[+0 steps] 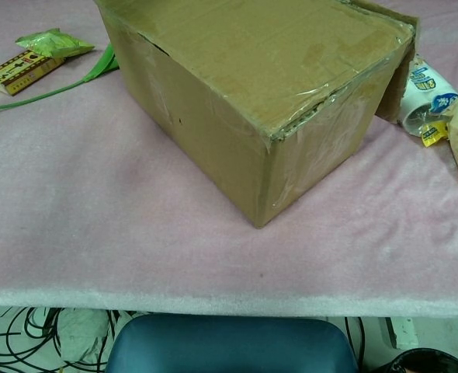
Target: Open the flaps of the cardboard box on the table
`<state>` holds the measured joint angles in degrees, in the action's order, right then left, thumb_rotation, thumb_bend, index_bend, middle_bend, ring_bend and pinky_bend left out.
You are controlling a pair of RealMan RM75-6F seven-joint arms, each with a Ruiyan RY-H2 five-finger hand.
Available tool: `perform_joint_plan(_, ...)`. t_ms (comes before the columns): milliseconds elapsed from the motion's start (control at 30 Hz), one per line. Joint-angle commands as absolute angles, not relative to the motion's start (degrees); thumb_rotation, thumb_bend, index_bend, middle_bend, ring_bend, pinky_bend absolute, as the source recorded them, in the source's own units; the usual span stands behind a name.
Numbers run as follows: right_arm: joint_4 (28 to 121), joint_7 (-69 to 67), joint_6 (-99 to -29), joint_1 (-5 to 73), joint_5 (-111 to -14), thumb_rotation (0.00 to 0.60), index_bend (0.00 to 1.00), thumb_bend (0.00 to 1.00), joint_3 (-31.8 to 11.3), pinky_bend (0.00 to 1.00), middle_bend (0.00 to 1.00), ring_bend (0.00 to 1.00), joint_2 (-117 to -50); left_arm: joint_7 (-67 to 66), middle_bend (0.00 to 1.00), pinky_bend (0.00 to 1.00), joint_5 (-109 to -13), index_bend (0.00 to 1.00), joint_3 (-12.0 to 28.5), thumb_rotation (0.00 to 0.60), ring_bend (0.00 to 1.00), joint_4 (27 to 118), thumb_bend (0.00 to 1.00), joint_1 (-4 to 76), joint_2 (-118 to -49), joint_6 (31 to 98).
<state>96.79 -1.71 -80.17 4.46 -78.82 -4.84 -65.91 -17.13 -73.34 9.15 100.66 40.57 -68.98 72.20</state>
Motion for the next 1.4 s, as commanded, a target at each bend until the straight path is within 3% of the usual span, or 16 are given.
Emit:
perform_joint_plan(33, 97.1, -0.8, -80.8, 4.4, -79.4, 0.600, 0.00, 0.23, -4.7, 0.22, 0.00, 0.00, -65.9, -14.0, 0.00, 0.00, -76.2, 0.00, 3.1, 0.600, 0.00, 104.6, 0.16, 32.7, -65.3, 78.5)
perform_joint_plan(167, 98.2, -0.1, -81.7, 4.4, -80.6, 0.600, 0.00, 0.22, -4.8, 0.22, 0.00, 0.00, -65.4, -11.6, 0.00, 0.00, -78.6, 0.00, -0.8, 0.600, 0.00, 103.5, 0.16, 25.7, -64.9, 84.2)
perform_joint_plan(367, 101.2, 1.4, -82.5, 5.5, -82.7, 0.600, 0.00, 0.22, -5.8, 0.22, 0.00, 0.00, -64.2, -8.0, 0.00, 0.00, -81.7, 0.00, -3.6, 0.600, 0.00, 98.4, 0.16, 18.9, -66.8, 89.3)
perform_joint_plan(567, 107.9, 4.6, -80.3, 9.3, -82.9, 0.600, 0.00, 0.23, -8.9, 0.22, 0.00, 0.00, -62.9, -4.2, 0.00, 0.00, -82.8, 0.00, -3.0, 0.600, 0.00, 94.5, 0.16, 17.1, -68.0, 89.6)
perform_joint_plan(633, 111.9, 5.8, -78.6, 12.2, -82.2, 0.600, 0.00, 0.24, -11.8, 0.22, 0.00, 0.01, -62.5, -2.8, 0.00, 0.00, -83.6, 0.00, -2.7, 0.600, 0.00, 93.6, 0.16, 16.9, -68.3, 89.4)
perform_joint_plan(833, 122.3, 8.3, -72.5, 19.5, -72.1, 0.600, 0.00, 0.27, -18.6, 0.27, 0.06, 0.11, -62.3, -1.0, 0.00, 0.00, -84.8, 0.00, -1.8, 0.600, 0.00, 91.8, 0.16, 16.4, -68.7, 88.4)
perform_joint_plan(1033, 128.8, 9.0, -66.8, 26.7, -56.1, 0.600, 0.00, 0.27, -22.6, 0.31, 0.07, 0.13, -65.1, -0.5, 0.00, 0.00, -86.3, 0.00, -0.3, 0.600, 0.00, 90.9, 0.16, 15.8, -68.9, 89.2)
perform_joint_plan(1167, 128.6, 10.9, -65.3, 32.2, -47.1, 0.600, 0.00, 0.28, -24.2, 0.31, 0.06, 0.13, -68.2, -0.1, 0.00, 0.00, -86.8, 0.00, 0.1, 0.600, 0.00, 91.0, 0.16, 15.6, -68.7, 88.7)
perform_joint_plan(1400, 126.3, 14.0, -66.9, 37.8, -40.8, 0.600, 0.00, 0.28, -25.9, 0.31, 0.06, 0.13, -72.4, 0.6, 0.00, 0.00, -86.6, 0.00, 0.9, 0.600, 0.00, 91.3, 0.16, 15.2, -68.4, 87.9)
